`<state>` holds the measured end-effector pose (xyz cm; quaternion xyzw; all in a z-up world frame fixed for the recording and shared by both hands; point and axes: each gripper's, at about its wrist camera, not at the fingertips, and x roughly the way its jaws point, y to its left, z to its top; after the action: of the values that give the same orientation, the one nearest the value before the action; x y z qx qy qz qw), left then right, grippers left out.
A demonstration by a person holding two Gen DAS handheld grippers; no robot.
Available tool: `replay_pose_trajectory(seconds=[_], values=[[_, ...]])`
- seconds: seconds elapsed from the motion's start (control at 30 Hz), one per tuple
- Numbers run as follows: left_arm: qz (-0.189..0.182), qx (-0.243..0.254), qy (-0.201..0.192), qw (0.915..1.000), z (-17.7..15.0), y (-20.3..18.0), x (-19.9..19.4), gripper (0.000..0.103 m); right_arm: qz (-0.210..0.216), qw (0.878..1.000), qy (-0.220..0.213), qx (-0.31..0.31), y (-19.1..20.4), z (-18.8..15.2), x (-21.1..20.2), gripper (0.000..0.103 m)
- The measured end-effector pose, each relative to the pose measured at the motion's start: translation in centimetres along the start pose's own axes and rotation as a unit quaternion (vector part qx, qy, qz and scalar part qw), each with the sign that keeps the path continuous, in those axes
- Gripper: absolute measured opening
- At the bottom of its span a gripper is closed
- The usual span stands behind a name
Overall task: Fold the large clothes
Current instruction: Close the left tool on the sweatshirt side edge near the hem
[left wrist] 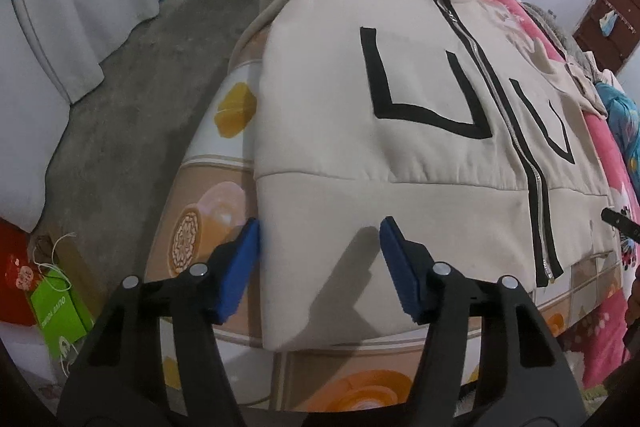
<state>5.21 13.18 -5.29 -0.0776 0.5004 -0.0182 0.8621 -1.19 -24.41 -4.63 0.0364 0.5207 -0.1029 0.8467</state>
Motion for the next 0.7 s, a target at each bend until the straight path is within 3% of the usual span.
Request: replay_pose_trajectory(seconds=[0.13,0.2,0.33,0.57,0.7], values=[[0.016,-0.002,-0.01,0.9998,-0.1,-0.1,0.3,0.05,-0.002,1.0,0.006,-0.003,-0.1,-0.4,1.2,0.055],[0.03,-0.004,-0.014,0.9995,0.1,-0.3,0.4,0.036,-0.002,1.0,0.003,-0.012,0.0,-0.3,1.7,0.045],[0.037,0.012,-0.013,0.9992,0.7,-0.9,0.3,0.013,0.012,1.0,-0.003,-0.023,0.4,-0.2,1.4,0.013],[0.035,0.06,-0.057,0.996,0.6,-2.8,-3.9,0.008,0.029,0.999,-0.03,-0.033,-0.3,-0.4,-2.1,0.006],[0.034,0.076,-0.044,0.9955,-0.7,-3.0,-5.2,0.008,0.036,0.998,-0.037,-0.028,-1.0,-1.6,-3.8,0.005]])
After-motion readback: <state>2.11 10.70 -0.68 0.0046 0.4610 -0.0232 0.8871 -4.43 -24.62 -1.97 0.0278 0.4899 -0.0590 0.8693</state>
